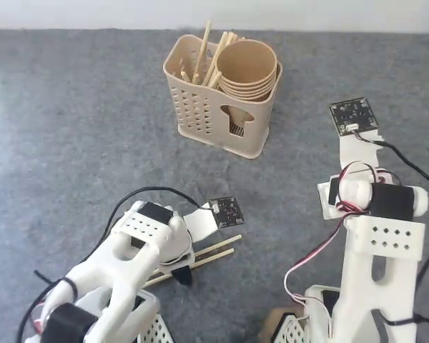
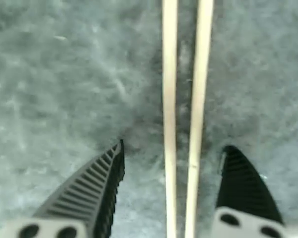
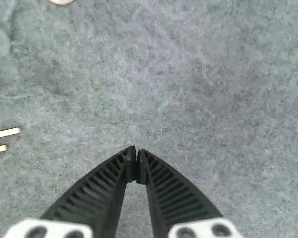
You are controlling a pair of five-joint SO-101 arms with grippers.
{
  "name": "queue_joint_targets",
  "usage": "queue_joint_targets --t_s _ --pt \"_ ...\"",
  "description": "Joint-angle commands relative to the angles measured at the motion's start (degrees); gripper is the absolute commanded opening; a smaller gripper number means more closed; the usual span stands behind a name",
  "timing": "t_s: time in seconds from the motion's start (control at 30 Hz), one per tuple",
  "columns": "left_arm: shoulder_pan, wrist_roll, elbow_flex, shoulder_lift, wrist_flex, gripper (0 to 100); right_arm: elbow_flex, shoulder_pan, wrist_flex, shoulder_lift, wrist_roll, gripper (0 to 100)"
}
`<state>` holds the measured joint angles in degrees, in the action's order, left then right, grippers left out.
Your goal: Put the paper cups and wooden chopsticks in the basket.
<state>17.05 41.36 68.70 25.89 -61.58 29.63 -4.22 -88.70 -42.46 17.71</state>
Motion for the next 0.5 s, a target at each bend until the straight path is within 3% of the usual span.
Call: queue_joint_targets --t_s 0.0,0.2,0.47 --pt "0.97 -0.70 1.71 0.26 -1.32 25 -0.44 -0.48 1.10 -1.45 0.53 0.7" --pt "1.23 1.41 1.63 0.44 -1.49 2 -0.44 -0.48 1.10 -1.45 0.62 0.7" --pt "10.55 2.73 1.63 0.44 -3.52 1 -0.26 -0.57 0.84 -1.45 0.88 0.7"
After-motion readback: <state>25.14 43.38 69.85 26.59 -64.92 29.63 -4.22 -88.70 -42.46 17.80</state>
